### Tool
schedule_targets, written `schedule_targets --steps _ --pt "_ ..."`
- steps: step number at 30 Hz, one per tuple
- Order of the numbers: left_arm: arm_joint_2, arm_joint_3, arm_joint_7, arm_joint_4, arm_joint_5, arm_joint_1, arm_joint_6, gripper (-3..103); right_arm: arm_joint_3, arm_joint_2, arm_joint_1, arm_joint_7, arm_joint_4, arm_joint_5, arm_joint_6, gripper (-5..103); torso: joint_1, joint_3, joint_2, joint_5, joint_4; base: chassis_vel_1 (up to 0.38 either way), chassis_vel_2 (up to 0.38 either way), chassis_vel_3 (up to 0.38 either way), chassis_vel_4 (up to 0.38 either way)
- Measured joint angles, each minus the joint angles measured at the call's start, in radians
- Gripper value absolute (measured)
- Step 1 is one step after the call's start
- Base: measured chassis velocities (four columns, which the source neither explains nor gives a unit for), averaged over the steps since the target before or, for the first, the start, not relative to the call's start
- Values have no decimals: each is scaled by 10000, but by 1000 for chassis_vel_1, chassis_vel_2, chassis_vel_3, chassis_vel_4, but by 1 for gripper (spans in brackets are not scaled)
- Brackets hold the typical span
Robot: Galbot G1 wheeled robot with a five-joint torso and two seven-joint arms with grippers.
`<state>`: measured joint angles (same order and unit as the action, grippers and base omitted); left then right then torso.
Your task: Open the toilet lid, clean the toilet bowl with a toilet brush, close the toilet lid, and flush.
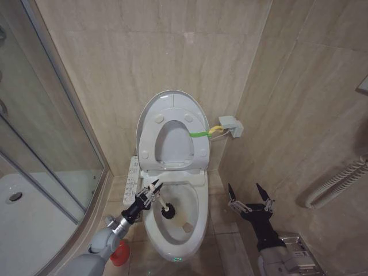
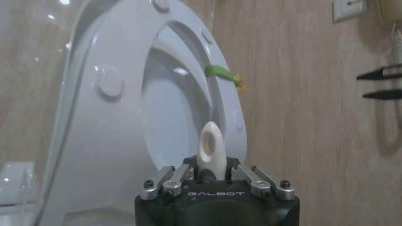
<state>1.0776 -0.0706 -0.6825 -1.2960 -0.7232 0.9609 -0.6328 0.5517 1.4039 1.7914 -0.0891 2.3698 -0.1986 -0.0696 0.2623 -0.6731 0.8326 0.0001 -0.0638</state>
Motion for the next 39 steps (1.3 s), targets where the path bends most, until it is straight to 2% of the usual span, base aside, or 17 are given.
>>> schedule_targets --steps 8,27,30,33,39 --pt "92 627 -30 787 185 -706 -4 26 0 0 1 1 0 0 0 100 0 0 0 -1 3 0 0 0 0" --pt "-317 2508 -322 1991 517 -2295 139 26 0 1 0 0 0 0 0 100 0 0 0 -1 2 0 0 0 0" --pt "-274 2667 -365 2179 575 -2444 140 26 0 0 0 1 0 0 0 100 0 0 0 1 2 0 0 0 0" --pt "75 2906 -455 2907 732 -2732 41 26 0 0 0 1 0 0 0 100 1 0 0 -1 3 0 0 0 0" --pt "419 2807 -421 3065 759 -2790 -36 26 0 1 0 0 0 0 0 100 1 0 1 -3 1 0 0 0 0"
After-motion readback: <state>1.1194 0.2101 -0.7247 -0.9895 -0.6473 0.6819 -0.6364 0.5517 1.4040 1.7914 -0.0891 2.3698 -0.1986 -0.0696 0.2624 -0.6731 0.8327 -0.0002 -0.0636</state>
